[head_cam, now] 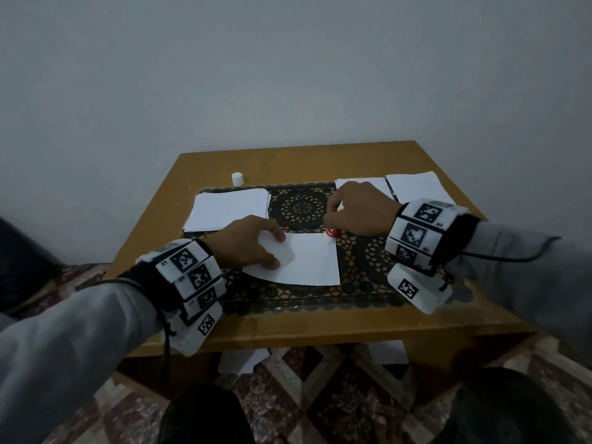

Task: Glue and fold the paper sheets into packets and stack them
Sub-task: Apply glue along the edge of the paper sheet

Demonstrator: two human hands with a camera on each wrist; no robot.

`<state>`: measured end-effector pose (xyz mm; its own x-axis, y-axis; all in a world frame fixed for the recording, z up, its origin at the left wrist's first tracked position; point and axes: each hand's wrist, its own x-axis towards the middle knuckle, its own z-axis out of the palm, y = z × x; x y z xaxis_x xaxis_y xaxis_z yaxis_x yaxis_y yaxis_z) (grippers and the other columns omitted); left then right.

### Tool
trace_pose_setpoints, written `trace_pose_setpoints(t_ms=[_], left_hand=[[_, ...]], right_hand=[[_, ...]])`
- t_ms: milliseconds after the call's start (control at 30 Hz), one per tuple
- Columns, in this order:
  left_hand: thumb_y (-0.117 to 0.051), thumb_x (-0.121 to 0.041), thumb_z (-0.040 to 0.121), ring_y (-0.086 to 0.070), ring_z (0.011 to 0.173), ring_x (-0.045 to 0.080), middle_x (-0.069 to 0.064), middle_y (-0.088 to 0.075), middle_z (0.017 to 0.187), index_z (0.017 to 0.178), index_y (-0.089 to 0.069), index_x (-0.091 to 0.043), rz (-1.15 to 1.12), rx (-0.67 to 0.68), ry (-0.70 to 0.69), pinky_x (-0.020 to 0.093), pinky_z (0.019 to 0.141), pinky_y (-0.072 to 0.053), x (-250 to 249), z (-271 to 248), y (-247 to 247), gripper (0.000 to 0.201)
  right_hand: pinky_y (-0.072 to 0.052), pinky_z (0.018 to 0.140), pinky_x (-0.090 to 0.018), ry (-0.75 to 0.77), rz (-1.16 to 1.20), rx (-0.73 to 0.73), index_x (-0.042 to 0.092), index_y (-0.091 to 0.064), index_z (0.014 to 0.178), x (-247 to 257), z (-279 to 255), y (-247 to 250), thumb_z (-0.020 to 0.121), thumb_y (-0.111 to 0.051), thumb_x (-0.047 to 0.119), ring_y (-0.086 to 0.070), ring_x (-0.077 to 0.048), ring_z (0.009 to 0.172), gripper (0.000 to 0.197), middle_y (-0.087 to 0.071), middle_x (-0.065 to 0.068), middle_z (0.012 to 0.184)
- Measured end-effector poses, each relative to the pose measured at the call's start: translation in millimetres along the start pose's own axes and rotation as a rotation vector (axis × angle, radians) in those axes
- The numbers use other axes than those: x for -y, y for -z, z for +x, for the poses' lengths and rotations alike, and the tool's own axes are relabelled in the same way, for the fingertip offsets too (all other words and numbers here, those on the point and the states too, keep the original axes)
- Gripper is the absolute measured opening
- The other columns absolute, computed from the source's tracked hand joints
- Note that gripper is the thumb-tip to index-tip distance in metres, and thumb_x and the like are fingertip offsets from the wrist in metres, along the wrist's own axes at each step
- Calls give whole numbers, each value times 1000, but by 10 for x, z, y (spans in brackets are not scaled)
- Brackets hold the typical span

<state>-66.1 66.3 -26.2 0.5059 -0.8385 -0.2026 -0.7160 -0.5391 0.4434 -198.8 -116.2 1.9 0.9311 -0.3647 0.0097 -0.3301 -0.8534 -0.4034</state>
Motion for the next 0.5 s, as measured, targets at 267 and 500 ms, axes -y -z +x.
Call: trace_pose_setpoints(t_ms=[267,500], left_hand=[[-78,-24,76,-43,121,20,1,-48,131,121,-63,-30,47,-18,-40,23,92,-32,-103,-76,-58,49],[-75,-30,79,-43,114,20,4,-46,128,124,-58,-35,159,12,-23,26,89,-34,-209,-121,-42,48]], right_hand=[[-41,56,-25,38,4,18,14,-72,73,25,4,-63,84,-62,27,-55,-14,65,19,-71,-6,88],[-45,61,-32,77,96,122,17,-71,63,107,-208,-65,81,-65,24,-53,-10,62,20,-67,-2,70]])
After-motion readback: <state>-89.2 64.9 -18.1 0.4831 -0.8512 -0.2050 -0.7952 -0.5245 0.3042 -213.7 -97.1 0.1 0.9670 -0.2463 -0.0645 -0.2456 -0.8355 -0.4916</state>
